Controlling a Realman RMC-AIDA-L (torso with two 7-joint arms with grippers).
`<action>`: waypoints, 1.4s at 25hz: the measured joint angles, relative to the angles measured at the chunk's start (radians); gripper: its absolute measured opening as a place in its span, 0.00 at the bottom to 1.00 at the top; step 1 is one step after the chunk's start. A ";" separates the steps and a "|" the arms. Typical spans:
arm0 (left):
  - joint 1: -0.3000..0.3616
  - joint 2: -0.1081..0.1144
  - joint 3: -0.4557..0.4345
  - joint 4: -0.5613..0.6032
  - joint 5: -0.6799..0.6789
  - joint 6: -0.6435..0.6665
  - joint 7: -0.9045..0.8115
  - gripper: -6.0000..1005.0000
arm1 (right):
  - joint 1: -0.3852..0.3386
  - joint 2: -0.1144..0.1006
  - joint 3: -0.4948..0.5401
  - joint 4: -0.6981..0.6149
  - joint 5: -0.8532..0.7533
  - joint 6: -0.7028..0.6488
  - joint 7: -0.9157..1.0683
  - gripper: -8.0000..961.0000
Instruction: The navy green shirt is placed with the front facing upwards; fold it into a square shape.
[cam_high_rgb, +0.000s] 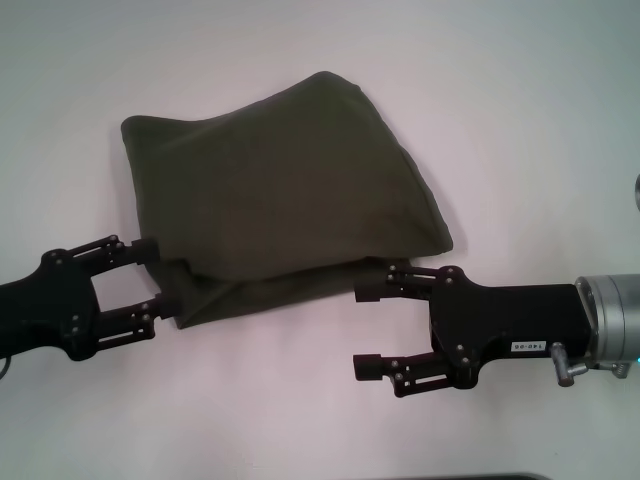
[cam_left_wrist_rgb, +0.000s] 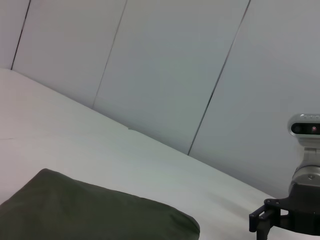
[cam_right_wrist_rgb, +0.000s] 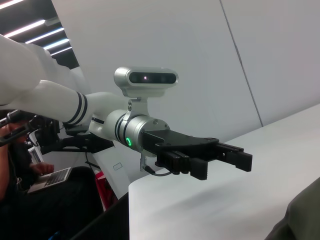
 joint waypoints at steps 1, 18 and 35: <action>0.000 0.001 0.000 0.000 0.000 0.000 0.000 0.78 | 0.000 0.000 0.000 0.000 0.000 0.000 0.000 0.95; -0.001 0.005 0.000 -0.004 0.000 0.000 -0.001 0.78 | 0.001 0.000 0.000 -0.005 0.000 0.000 0.000 0.95; 0.004 0.008 -0.002 -0.003 0.000 0.002 0.004 0.78 | 0.001 0.000 0.001 0.001 0.000 -0.004 0.002 0.95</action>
